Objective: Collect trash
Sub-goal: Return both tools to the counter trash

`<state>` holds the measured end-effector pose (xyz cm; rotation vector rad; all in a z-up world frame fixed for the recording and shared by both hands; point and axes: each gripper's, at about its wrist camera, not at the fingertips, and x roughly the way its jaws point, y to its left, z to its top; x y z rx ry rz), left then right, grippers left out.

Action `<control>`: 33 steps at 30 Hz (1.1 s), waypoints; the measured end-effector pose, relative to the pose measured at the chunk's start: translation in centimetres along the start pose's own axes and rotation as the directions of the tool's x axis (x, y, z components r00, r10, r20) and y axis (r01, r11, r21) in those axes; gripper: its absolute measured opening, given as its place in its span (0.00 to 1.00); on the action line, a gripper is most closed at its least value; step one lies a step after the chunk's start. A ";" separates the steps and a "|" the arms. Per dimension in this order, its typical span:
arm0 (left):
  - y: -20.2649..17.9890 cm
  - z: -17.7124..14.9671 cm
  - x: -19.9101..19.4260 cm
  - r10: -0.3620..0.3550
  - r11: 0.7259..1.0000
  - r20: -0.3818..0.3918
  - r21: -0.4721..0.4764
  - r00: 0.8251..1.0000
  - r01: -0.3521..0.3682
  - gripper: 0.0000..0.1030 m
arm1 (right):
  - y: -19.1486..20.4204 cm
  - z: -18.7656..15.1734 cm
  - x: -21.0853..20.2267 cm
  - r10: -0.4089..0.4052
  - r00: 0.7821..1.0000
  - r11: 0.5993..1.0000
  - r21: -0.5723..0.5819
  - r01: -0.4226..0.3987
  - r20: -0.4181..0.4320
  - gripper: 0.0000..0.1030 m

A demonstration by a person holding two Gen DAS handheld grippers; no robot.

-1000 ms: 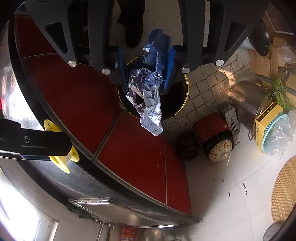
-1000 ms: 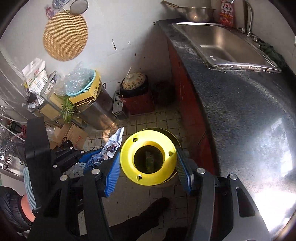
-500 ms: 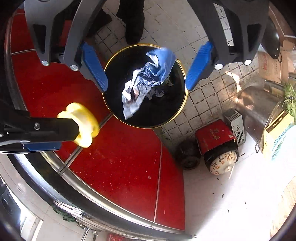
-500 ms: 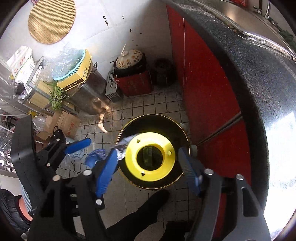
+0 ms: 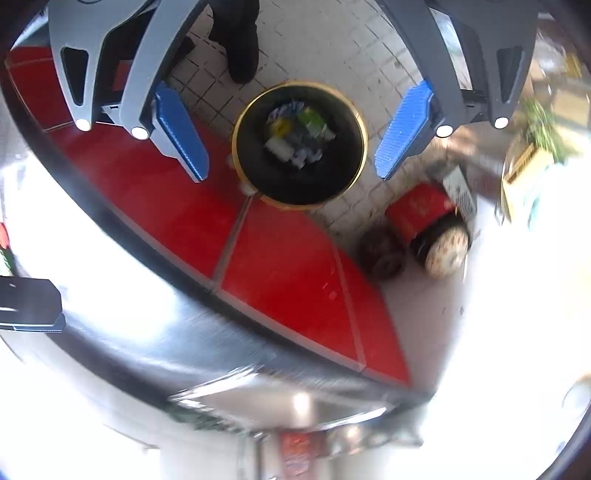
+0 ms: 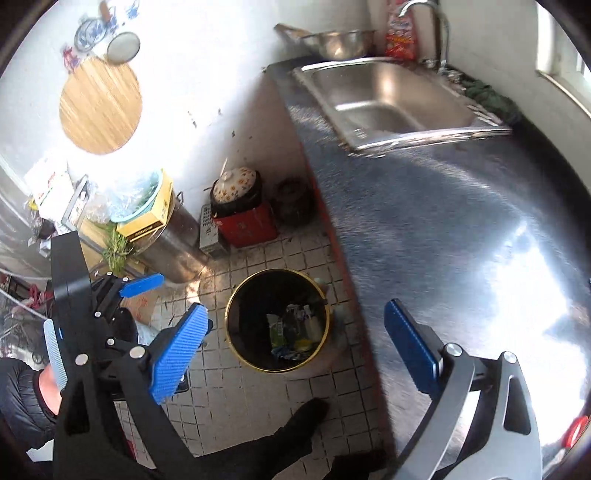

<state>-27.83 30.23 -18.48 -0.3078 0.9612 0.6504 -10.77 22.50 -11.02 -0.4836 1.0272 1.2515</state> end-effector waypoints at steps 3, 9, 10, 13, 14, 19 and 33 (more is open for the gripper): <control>-5.0 3.4 -2.4 -0.090 0.993 0.061 0.080 0.994 0.085 0.91 | -3.8 -1.6 -5.5 -0.107 0.992 0.992 0.067 0.103 0.060 0.92; -18.1 9.1 -4.6 -0.298 0.911 0.077 0.319 0.952 0.259 0.92 | -13.2 -6.9 -16.2 -0.359 0.925 0.896 0.322 0.305 0.122 0.92; -20.2 9.7 -4.9 -0.321 0.894 0.071 0.351 0.944 0.278 0.92 | -14.7 -8.0 -17.9 -0.398 0.910 0.868 0.368 0.333 0.117 0.92; -26.6 10.9 -5.6 -0.407 0.834 0.027 0.419 0.913 0.359 0.92 | -19.0 -11.9 -22.8 -0.504 0.857 0.778 0.487 0.398 0.105 0.92; -28.5 11.1 -5.9 -0.442 0.809 0.011 0.437 0.897 0.393 0.92 | -20.2 -13.4 -24.3 -0.531 0.841 0.747 0.522 0.411 0.098 0.92; -35.9 10.8 -7.0 -0.506 0.713 -0.041 0.543 0.861 0.445 0.92 | -24.2 -20.1 -29.7 -0.620 0.783 0.612 0.659 0.438 0.056 0.92; -43.6 9.3 -6.9 -0.535 0.596 -0.109 0.655 0.838 0.465 0.92 | -29.6 -23.9 -31.3 -0.621 0.783 0.545 0.737 0.400 0.034 0.92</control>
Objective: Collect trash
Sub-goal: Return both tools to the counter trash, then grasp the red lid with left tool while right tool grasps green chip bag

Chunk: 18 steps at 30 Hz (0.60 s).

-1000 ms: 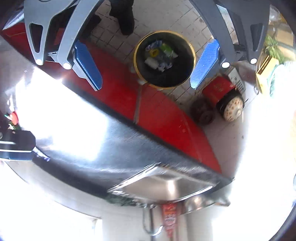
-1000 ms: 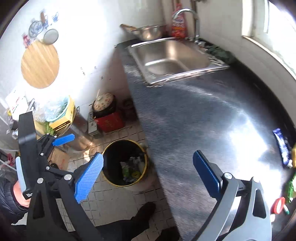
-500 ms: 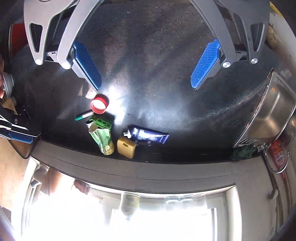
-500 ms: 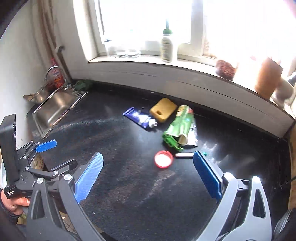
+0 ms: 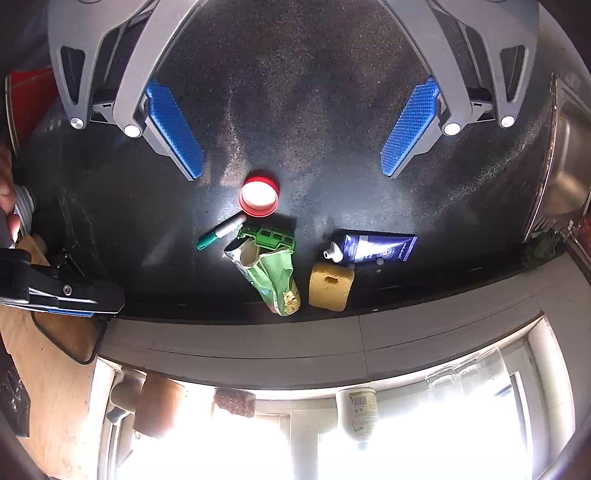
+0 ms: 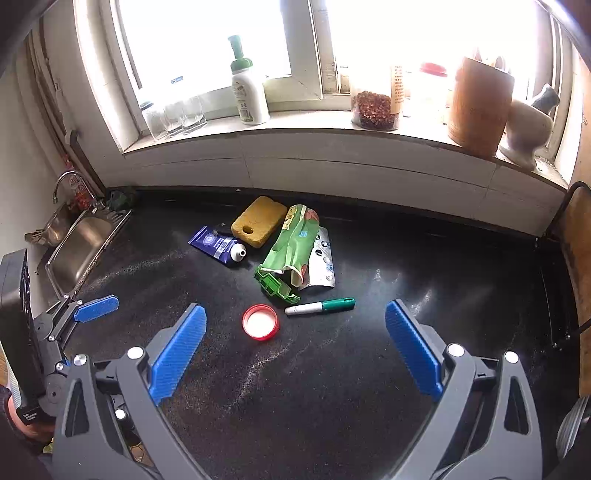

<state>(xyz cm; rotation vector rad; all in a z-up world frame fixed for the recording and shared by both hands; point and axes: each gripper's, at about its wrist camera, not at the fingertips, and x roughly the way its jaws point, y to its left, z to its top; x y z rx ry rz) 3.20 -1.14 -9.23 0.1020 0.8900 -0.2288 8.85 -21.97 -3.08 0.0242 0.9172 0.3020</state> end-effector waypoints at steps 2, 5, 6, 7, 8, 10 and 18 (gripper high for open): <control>-0.2 0.0 1.0 0.001 1.000 -0.008 0.002 1.000 -0.001 0.92 | -0.4 0.5 1.1 0.011 1.000 1.000 0.002 -0.011 -0.008 0.92; -0.7 -0.1 3.0 -0.009 1.000 -0.019 0.003 1.000 0.009 0.92 | -0.8 1.5 3.2 0.026 0.999 1.000 0.001 -0.026 -0.032 0.92; -0.9 -0.2 3.7 -0.011 1.000 -0.023 0.006 1.000 0.011 0.92 | -0.9 1.9 4.2 0.036 0.998 0.999 0.002 -0.036 -0.041 0.92; -1.2 -0.3 4.5 -0.011 1.000 -0.027 0.013 1.000 0.012 0.92 | -1.1 2.3 5.1 0.043 0.998 0.999 0.001 -0.043 -0.052 0.92; -1.5 -0.5 5.5 -0.009 1.000 -0.035 0.025 0.999 0.009 0.92 | -1.0 2.8 6.1 0.046 0.997 0.999 -0.005 -0.047 -0.061 0.92; -2.1 -0.7 7.3 -0.006 0.999 -0.046 0.042 0.999 0.008 0.92 | -1.0 3.6 8.2 0.057 0.995 0.998 -0.015 -0.059 -0.081 0.92; -3.3 -0.4 13.7 -0.033 0.998 -0.075 0.045 0.997 0.036 0.91 | -1.4 6.2 18.7 0.087 0.973 0.993 -0.053 -0.101 -0.214 0.85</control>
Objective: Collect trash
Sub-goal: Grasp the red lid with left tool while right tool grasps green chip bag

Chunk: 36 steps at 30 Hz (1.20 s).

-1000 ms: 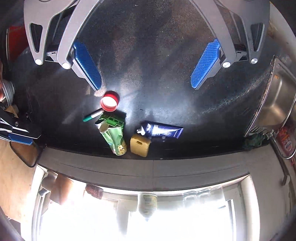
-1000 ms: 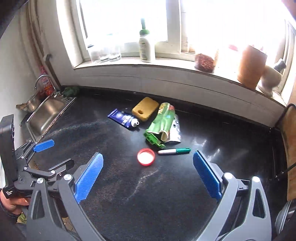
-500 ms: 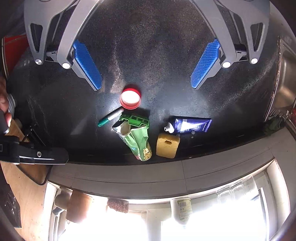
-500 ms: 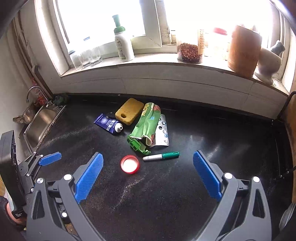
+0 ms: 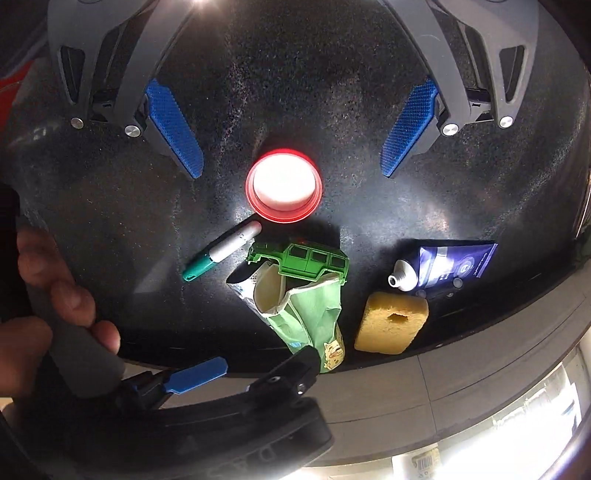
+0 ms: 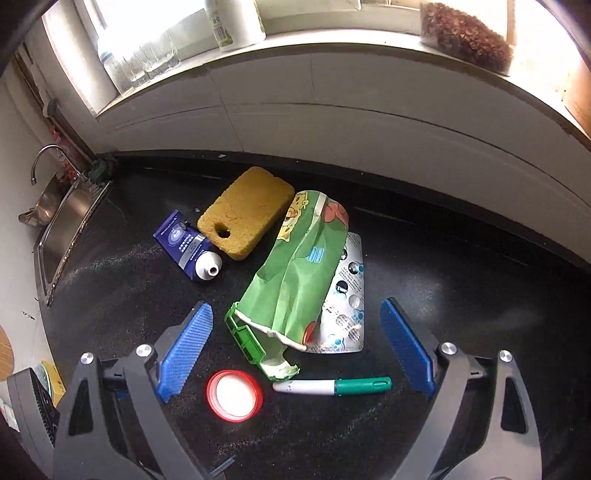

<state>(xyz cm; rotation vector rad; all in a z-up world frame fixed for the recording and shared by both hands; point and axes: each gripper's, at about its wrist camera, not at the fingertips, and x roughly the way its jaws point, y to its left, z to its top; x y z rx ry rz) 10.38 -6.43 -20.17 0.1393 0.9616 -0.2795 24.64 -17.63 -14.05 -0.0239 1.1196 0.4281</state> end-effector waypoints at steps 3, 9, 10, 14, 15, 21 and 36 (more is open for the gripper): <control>0.4 0.6 1.7 -0.007 1.000 -0.011 -0.012 1.000 0.007 0.91 | -0.5 1.2 3.0 0.015 0.999 1.000 -0.005 -0.015 -0.048 0.80; 1.2 1.3 4.0 -0.051 0.998 -0.048 -0.033 0.998 0.049 0.76 | -0.2 2.2 6.2 0.017 0.994 0.999 -0.026 -0.020 -0.107 0.54; 1.1 1.4 4.0 -0.043 0.999 -0.037 -0.018 0.998 0.042 0.72 | -0.2 2.2 6.3 0.023 0.994 0.999 -0.021 -0.025 -0.103 0.48; 1.2 1.9 3.8 -0.071 0.997 -0.048 -0.001 0.996 0.071 0.47 | -0.5 2.5 5.2 0.054 0.996 0.998 0.011 -0.054 -0.066 0.35; 1.4 1.9 3.6 -0.081 0.997 -0.047 -0.019 0.996 0.080 0.47 | -0.5 2.6 4.8 0.058 0.997 0.998 0.007 -0.058 -0.055 0.35; 2.2 2.3 1.0 -0.073 0.997 -0.020 -0.039 0.997 0.072 0.47 | 0.1 3.2 1.2 0.060 0.998 0.998 0.001 -0.060 0.013 0.34; 2.5 0.2 -7.8 0.009 0.994 0.031 -0.110 0.999 -0.005 0.47 | 3.2 -2.7 -7.4 0.011 0.996 0.999 -0.052 -0.007 0.092 0.34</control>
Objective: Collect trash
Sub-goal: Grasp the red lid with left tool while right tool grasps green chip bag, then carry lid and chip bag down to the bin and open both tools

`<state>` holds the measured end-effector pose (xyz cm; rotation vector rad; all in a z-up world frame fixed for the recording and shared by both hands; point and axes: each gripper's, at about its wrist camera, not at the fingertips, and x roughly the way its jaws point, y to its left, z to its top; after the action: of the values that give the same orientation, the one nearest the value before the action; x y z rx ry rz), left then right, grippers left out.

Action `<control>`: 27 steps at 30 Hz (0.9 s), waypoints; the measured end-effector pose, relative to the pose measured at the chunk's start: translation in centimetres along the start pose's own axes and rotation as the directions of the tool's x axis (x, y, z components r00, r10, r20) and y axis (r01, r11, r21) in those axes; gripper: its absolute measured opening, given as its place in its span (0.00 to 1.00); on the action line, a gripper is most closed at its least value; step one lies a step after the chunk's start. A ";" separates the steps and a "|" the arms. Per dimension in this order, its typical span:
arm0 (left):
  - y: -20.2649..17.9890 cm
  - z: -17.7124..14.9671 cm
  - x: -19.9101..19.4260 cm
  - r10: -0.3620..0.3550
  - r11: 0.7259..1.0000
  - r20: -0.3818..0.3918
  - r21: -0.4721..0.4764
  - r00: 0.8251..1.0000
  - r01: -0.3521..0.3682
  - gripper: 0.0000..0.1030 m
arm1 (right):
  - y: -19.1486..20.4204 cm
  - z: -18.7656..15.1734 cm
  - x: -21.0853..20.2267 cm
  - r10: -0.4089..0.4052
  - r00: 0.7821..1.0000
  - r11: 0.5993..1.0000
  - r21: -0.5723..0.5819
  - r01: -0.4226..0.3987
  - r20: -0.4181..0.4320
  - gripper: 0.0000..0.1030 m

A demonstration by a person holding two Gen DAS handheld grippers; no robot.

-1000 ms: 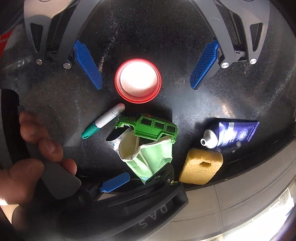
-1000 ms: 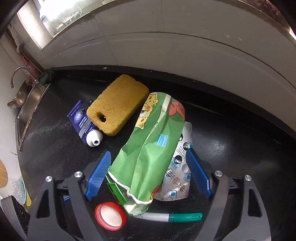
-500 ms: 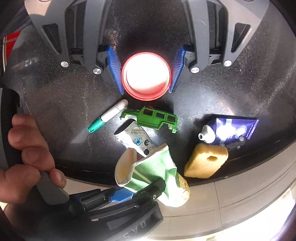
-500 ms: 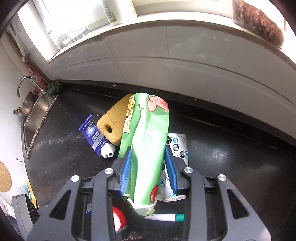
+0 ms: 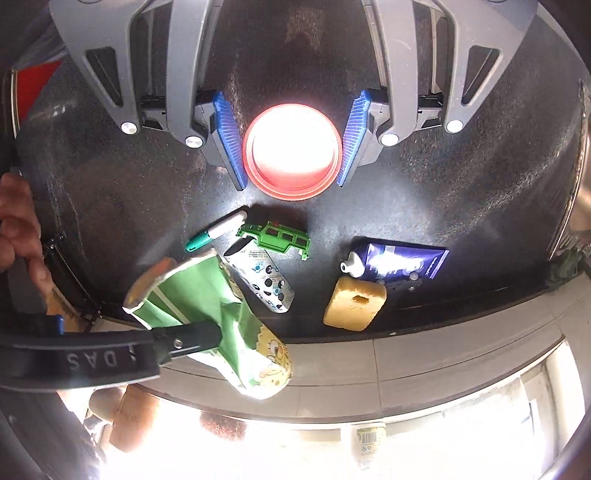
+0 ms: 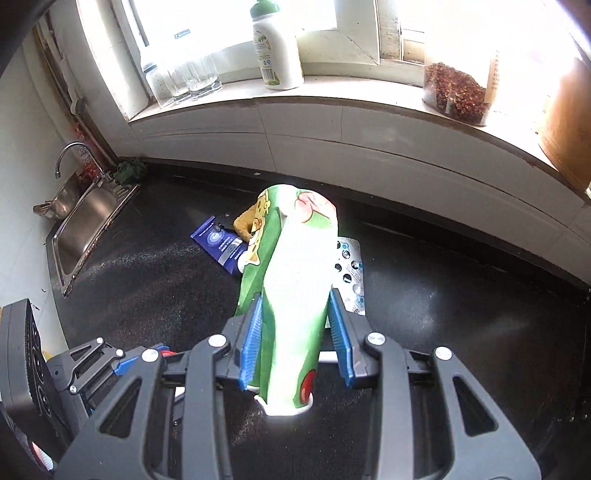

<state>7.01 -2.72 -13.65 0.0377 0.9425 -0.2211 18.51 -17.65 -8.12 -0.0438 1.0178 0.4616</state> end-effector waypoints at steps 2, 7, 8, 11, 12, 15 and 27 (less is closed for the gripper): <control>0.0 -1.0 -1.1 0.006 1.000 0.000 -0.007 1.000 -0.006 0.47 | 0.8 -1.6 -1.0 -0.006 1.000 1.000 -0.009 0.006 -0.003 0.34; 0.0 -2.9 -3.3 0.019 1.000 0.005 -0.006 1.000 -0.019 0.47 | 2.2 -5.3 -2.6 -0.008 1.000 1.000 -0.006 0.008 -0.021 0.34; 0.1 -3.1 -3.5 0.022 1.000 0.007 -0.004 1.000 -0.022 0.47 | 2.5 -5.8 -2.8 -0.007 1.000 1.000 -0.003 0.007 -0.026 0.34; 0.3 -3.8 -4.6 0.028 1.000 0.020 -0.008 0.999 -0.028 0.47 | 3.1 -6.7 -3.3 -0.011 1.000 1.000 -0.004 0.011 -0.026 0.34; 0.4 -3.9 -5.0 0.034 0.999 0.025 -0.007 0.999 -0.034 0.47 | 3.4 -6.9 -3.5 -0.011 1.000 1.000 -0.006 0.011 -0.024 0.34; 1.1 -4.3 -6.2 0.057 0.998 0.040 -0.018 0.998 -0.057 0.47 | 4.2 -7.0 -4.3 -0.008 1.000 1.000 -0.017 0.008 -0.009 0.34; 11.9 -10.7 -16.1 0.318 0.916 0.050 -0.272 0.947 -0.294 0.47 | 18.0 -6.5 -3.0 0.169 0.985 0.953 -0.250 -0.174 -0.042 0.34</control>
<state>-8.23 13.08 -7.72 -0.0681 0.8526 0.1927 4.92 -3.98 -5.93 -0.1894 0.9815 0.7499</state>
